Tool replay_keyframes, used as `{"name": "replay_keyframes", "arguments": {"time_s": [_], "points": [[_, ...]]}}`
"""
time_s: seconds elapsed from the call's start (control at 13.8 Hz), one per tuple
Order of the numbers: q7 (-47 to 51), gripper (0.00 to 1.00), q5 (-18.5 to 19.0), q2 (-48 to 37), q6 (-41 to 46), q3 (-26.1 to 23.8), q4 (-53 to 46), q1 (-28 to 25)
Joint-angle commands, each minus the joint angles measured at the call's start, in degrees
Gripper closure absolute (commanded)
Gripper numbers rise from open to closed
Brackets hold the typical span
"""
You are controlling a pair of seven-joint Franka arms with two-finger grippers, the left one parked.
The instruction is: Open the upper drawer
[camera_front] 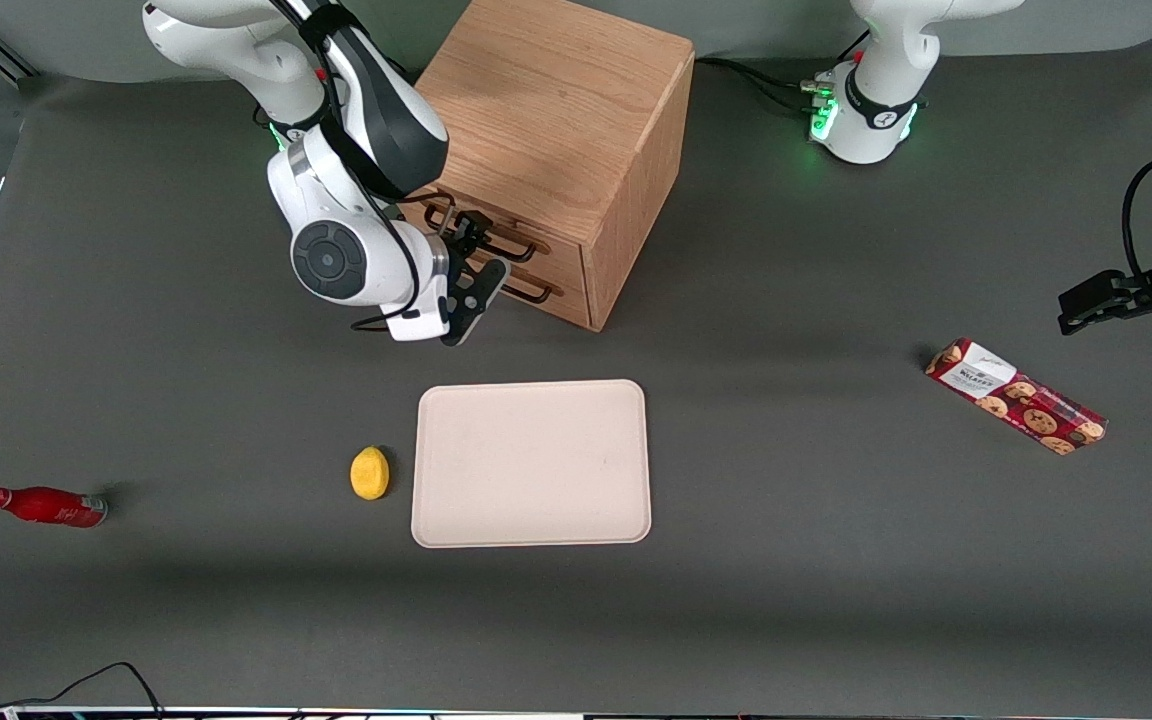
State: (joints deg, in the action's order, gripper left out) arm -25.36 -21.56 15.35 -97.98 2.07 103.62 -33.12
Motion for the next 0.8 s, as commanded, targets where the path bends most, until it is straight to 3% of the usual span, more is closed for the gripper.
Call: {"name": "replay_keyframes", "arguments": {"time_s": [0.0,0.51,0.72], "points": [[-1.62,0.00,-0.68,0.90,-0.63,-0.40,-0.08,0.69],[-1.62,0.00,-0.24,2.75,-2.12,-0.31,-0.43,0.69],[-1.62,0.00,2.48,3.10,-3.79,-0.31,-0.87,1.21]]}}
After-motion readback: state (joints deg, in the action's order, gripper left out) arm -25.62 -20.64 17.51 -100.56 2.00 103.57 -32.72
